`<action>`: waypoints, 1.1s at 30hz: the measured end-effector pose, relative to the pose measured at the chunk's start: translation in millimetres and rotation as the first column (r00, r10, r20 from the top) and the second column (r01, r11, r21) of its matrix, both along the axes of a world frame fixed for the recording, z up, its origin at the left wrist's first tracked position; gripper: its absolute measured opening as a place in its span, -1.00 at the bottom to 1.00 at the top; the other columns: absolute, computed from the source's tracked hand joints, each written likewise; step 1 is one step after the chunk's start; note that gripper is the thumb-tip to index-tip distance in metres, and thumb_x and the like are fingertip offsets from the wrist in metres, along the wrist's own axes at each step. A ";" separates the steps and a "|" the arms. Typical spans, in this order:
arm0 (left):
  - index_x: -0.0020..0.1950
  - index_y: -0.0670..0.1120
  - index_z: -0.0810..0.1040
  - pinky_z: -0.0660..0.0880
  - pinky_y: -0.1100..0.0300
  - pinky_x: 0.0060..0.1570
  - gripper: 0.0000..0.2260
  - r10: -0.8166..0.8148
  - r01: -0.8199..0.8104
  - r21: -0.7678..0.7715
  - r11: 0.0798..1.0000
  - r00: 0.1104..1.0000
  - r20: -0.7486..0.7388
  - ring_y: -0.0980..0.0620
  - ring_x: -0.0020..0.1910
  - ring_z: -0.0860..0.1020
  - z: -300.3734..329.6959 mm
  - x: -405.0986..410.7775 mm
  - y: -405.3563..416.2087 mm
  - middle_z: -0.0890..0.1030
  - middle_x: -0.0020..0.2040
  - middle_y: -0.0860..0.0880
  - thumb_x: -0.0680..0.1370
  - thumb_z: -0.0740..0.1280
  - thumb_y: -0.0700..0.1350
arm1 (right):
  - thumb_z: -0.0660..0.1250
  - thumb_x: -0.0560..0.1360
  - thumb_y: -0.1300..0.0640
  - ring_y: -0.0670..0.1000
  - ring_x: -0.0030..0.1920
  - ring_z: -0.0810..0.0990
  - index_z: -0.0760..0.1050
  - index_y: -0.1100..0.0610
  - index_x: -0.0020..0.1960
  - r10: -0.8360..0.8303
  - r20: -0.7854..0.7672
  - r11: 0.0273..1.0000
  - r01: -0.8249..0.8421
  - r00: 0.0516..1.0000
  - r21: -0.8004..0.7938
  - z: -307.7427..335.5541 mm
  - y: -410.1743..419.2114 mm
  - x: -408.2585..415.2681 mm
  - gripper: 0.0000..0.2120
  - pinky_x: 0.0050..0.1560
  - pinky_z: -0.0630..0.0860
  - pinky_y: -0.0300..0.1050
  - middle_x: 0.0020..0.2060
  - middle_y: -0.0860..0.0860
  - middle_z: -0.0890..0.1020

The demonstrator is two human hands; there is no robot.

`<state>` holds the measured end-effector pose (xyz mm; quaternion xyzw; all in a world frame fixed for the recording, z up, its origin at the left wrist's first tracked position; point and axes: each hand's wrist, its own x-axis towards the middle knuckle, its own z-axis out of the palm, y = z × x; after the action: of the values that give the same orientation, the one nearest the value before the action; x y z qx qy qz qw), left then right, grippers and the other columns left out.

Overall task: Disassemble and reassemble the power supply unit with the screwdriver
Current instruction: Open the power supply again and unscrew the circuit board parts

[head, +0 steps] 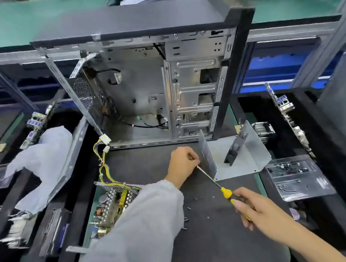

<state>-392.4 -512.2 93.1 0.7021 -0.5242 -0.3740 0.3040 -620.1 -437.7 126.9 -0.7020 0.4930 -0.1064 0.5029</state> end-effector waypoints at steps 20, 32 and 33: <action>-0.18 -0.12 0.66 0.60 0.20 -0.21 -0.90 0.132 -0.270 -0.175 0.947 0.822 -0.554 -0.05 -0.25 0.67 95.9 249.9 182.5 0.67 -0.28 -0.14 0.44 0.49 -0.31 | 0.17 0.61 0.10 -0.09 -0.38 0.45 0.45 -0.16 -0.01 0.227 0.181 0.973 -0.216 0.957 -0.075 44.9 61.6 235.6 -0.83 -0.35 0.42 -0.26 -0.27 -0.09 0.57; -0.21 -0.09 0.72 0.59 0.27 -0.18 -0.91 0.204 -0.364 -0.153 0.919 0.769 -0.606 0.09 -0.28 0.62 94.5 331.5 213.0 0.67 -0.30 -0.05 0.32 0.53 -0.16 | 0.20 0.60 0.12 -0.08 -0.39 0.43 0.48 -0.07 0.02 0.247 0.190 0.965 -0.225 0.950 -0.131 51.7 91.0 320.0 -0.87 -0.33 0.37 -0.28 -0.27 -0.02 0.57; -0.22 -0.09 0.72 0.59 0.27 -0.17 -0.92 0.206 -0.376 -0.149 0.915 0.749 -0.629 0.09 -0.28 0.62 94.7 334.0 215.3 0.66 -0.31 -0.03 0.31 0.52 -0.15 | 0.19 0.60 0.12 -0.09 -0.39 0.43 0.48 -0.06 0.03 0.252 0.190 0.965 -0.230 0.949 -0.130 52.1 92.3 322.9 -0.87 -0.33 0.37 -0.29 -0.26 -0.01 0.57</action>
<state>-58.4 -296.9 187.8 0.5727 -0.3287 -0.4508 0.6006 -297.2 -345.4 179.1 -0.7680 0.3429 -0.1418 0.5221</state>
